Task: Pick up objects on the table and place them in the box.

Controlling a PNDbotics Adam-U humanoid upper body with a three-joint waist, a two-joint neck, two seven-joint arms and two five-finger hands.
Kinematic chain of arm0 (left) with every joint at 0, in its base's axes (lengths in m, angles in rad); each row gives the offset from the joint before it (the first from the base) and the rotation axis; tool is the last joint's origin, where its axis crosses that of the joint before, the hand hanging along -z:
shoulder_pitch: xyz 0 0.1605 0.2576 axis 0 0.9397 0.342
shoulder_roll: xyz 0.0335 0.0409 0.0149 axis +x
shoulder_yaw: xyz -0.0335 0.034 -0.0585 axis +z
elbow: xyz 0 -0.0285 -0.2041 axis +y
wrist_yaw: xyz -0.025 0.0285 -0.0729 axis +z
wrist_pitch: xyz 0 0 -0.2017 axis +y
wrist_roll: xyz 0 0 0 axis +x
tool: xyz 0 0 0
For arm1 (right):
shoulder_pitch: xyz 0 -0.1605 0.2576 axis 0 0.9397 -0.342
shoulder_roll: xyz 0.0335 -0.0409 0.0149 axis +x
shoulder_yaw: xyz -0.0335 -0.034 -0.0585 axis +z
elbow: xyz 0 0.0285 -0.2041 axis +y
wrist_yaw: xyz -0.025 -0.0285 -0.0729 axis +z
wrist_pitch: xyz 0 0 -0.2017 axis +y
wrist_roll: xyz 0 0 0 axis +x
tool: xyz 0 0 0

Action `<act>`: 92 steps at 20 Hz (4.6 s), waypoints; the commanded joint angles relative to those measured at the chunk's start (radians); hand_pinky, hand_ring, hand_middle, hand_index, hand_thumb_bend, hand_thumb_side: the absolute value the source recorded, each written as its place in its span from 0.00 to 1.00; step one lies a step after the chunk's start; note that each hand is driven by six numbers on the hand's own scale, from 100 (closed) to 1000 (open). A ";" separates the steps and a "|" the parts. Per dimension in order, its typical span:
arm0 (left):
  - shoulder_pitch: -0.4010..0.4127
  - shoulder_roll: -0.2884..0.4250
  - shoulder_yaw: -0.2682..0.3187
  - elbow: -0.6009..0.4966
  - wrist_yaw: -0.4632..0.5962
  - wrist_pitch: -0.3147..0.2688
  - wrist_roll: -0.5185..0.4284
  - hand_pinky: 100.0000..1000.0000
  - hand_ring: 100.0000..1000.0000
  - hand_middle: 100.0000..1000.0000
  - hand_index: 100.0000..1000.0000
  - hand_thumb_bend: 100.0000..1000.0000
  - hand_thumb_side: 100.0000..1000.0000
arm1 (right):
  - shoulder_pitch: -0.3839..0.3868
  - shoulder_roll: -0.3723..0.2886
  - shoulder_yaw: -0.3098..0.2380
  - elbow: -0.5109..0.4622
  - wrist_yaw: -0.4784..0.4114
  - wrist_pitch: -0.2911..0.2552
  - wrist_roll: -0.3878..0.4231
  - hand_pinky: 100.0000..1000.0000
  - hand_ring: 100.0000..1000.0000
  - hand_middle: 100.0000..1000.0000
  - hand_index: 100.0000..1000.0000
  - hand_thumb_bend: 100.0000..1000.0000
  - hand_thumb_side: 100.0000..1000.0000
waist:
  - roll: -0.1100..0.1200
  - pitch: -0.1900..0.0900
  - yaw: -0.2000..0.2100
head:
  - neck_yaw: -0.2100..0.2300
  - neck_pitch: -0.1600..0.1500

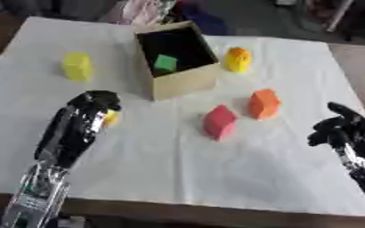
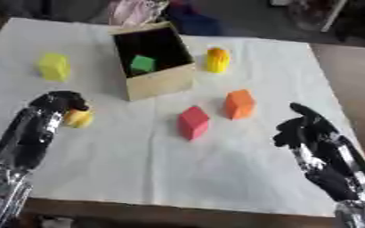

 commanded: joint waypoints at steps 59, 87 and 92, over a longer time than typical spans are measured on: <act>-0.784 0.598 0.057 1.087 -1.021 -0.151 -0.316 0.85 0.85 0.85 0.96 0.08 0.26 | -0.017 -0.045 0.025 -0.007 -0.008 -0.003 0.020 0.54 0.55 0.58 0.92 0.00 0.34 | 0.023 0.003 -0.172 | 0.080 -0.048; -0.733 0.613 0.026 0.986 -1.002 -0.194 -0.443 0.84 0.85 0.86 0.98 0.36 0.32 | -0.017 -0.039 0.021 -0.007 -0.006 -0.001 0.022 0.55 0.55 0.58 0.92 0.00 0.34 | 0.031 0.014 -0.178 | 0.124 -0.044; -0.728 0.605 0.024 0.994 -1.011 -0.186 -0.426 0.84 0.83 0.83 0.96 0.33 0.33 | -0.018 -0.037 0.022 -0.008 -0.007 -0.001 0.023 0.55 0.55 0.58 0.92 0.00 0.34 | 0.031 0.017 -0.180 | 0.132 -0.044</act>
